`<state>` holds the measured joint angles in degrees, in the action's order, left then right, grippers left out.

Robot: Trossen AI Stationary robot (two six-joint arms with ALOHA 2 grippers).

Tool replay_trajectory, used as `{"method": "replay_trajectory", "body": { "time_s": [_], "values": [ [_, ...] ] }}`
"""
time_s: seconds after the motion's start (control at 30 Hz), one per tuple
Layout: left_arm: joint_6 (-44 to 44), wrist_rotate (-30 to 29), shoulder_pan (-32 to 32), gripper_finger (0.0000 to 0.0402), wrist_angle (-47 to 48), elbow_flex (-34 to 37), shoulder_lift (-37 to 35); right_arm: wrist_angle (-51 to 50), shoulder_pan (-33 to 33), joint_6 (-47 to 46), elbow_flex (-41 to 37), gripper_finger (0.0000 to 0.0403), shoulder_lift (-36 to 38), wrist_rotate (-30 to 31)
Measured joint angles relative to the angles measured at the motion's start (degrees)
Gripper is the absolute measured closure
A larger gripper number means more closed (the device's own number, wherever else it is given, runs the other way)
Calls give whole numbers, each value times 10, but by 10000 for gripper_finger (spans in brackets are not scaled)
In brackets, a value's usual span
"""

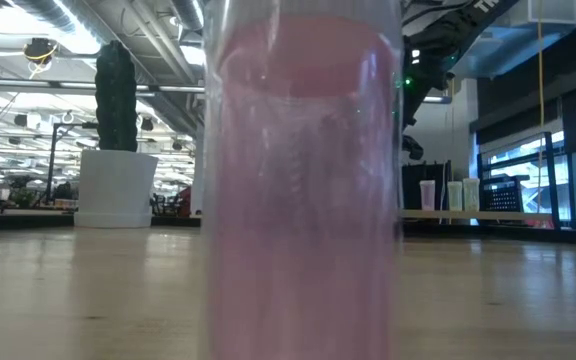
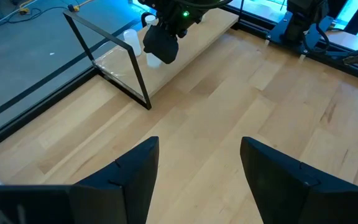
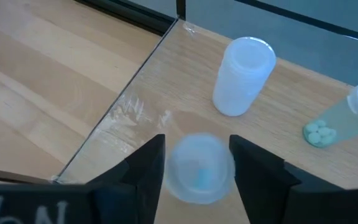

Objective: Pick and place medicine bottles onto shelf by color
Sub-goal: Put the left transparent pill bottle on the shelf aligned with the other transparent pill bottle

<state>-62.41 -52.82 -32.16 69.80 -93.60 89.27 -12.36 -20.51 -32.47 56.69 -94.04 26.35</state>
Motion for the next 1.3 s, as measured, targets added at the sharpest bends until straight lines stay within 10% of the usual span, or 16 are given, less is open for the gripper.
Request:
{"method": "replay_trajectory", "body": {
  "time_s": [0.9,1.3],
  "values": [
    [0,45,0,182,0,0,0,-45,0,45,66,177,5,6],
    [0,43,0,182,0,0,0,-183,46,119,105,178,132,65]
  ]
}}
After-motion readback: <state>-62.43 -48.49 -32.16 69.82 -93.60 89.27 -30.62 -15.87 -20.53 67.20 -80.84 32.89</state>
